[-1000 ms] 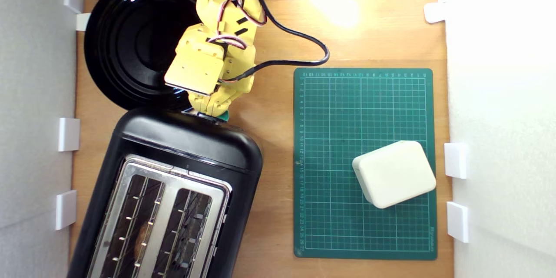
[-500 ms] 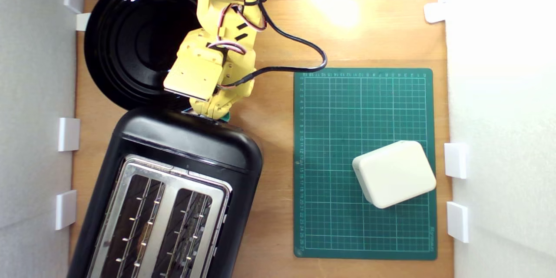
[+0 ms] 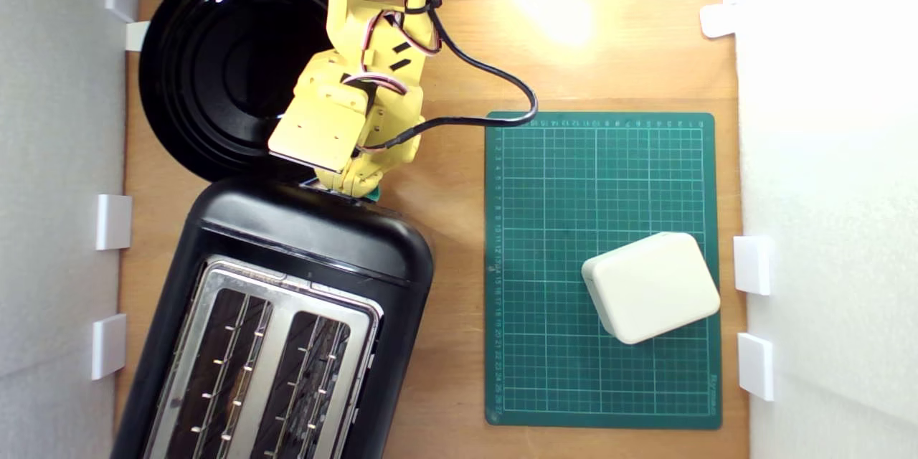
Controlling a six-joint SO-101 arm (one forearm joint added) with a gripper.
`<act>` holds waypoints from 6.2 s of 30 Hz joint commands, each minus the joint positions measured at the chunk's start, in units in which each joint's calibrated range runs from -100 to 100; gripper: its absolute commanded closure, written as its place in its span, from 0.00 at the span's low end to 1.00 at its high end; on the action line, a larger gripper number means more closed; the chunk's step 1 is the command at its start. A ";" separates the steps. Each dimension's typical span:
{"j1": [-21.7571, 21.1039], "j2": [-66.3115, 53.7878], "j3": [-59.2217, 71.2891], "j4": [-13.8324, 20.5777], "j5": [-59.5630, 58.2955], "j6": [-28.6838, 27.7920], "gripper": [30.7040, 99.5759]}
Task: Start toaster
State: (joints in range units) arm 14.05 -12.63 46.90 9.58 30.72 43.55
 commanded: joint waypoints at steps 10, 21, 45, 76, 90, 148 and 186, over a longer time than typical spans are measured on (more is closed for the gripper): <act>0.23 12.88 1.67 0.55 -0.19 0.04 0.99; 1.18 7.55 -2.96 -0.11 0.07 -0.74 0.99; 0.39 -23.42 -6.32 3.18 0.15 -1.48 0.99; -3.50 -80.96 43.02 3.18 4.01 -3.37 0.99; -1.99 -85.70 52.83 2.33 8.21 -3.05 0.99; -0.09 -86.45 52.92 -6.30 25.85 -11.39 0.99; -0.01 -85.95 52.92 -5.45 25.76 -11.39 0.99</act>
State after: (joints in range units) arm 13.96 -98.33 99.44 3.51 55.83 32.29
